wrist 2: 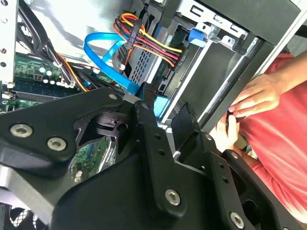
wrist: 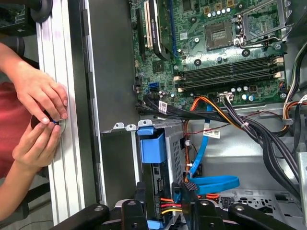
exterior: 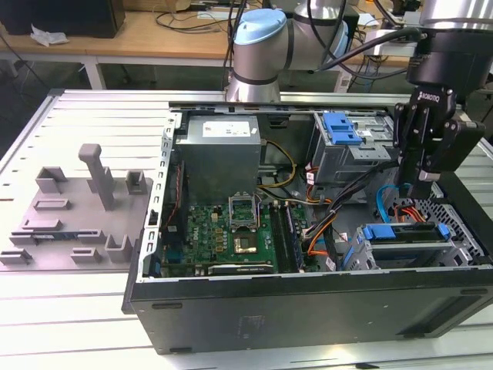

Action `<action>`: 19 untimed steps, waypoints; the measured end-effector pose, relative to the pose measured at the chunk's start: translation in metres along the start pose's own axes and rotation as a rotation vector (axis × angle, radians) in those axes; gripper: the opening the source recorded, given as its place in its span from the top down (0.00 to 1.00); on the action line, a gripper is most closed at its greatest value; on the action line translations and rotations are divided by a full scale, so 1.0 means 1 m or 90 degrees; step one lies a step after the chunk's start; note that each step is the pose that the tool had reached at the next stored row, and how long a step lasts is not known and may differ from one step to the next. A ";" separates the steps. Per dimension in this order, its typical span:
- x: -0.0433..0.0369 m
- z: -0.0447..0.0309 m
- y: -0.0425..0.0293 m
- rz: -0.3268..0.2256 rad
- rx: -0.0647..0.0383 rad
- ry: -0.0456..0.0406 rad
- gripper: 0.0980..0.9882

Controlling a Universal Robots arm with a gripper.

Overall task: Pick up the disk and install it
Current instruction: 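Insert the second disk wire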

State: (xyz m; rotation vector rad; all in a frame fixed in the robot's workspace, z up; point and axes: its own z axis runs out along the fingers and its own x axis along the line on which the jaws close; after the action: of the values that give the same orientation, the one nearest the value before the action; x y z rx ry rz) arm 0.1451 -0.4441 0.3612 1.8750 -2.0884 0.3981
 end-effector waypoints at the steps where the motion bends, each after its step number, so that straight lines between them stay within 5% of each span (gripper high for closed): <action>1: -0.0003 0.0003 -0.0001 0.000 0.000 0.0004 0.63; 4: -0.0011 0.0014 -0.0004 0.000 0.000 0.0013 0.81; 12: -0.0051 0.0050 -0.0008 0.000 0.000 0.0014 0.81; 19: -0.0096 0.0068 -0.0004 0.004 0.008 0.0033 0.81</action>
State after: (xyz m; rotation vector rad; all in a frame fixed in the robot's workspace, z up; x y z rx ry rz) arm 0.1462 -0.4381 0.3510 1.8738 -2.0933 0.4187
